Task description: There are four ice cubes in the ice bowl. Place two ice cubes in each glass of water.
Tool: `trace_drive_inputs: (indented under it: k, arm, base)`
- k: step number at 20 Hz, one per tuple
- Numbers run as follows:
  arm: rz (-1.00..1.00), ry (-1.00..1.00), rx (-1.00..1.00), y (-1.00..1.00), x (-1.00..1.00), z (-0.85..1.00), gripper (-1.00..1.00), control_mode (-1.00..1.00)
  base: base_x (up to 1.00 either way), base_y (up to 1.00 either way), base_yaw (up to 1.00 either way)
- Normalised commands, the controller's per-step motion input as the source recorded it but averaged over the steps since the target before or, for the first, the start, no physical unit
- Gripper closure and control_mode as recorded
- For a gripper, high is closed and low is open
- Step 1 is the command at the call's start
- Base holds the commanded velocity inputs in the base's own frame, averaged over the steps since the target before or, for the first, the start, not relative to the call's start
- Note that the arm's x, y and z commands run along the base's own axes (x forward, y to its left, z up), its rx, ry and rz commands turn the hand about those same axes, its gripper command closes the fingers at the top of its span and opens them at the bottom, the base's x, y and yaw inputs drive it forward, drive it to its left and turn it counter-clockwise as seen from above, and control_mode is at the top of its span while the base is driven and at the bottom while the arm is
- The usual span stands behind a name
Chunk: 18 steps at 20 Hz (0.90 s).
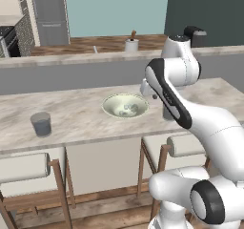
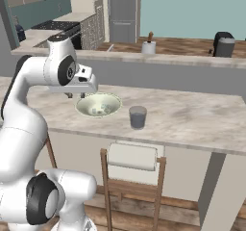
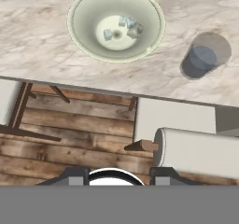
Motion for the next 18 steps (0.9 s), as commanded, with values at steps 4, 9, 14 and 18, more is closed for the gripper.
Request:
trace_drive_inputs:
  k: [4,9,14,18]
  arm:
    - [0.00,0.00,0.00,0.00,-0.14,-0.04,-1.00,-1.00]
    - [0.00,0.00,0.00,0.00,-0.48,-0.16,-1.00,-1.00]
    - [0.00,0.00,0.03,-0.09,-0.64,-0.25,-1.00,-1.00]
    - [0.00,0.00,0.05,-0.16,-0.59,-0.26,-1.00,-1.00]
  base:
    - [0.00,0.00,0.00]
    - [0.00,0.00,0.00]
    - [0.00,0.00,0.00]
    - [0.00,0.00,0.00]
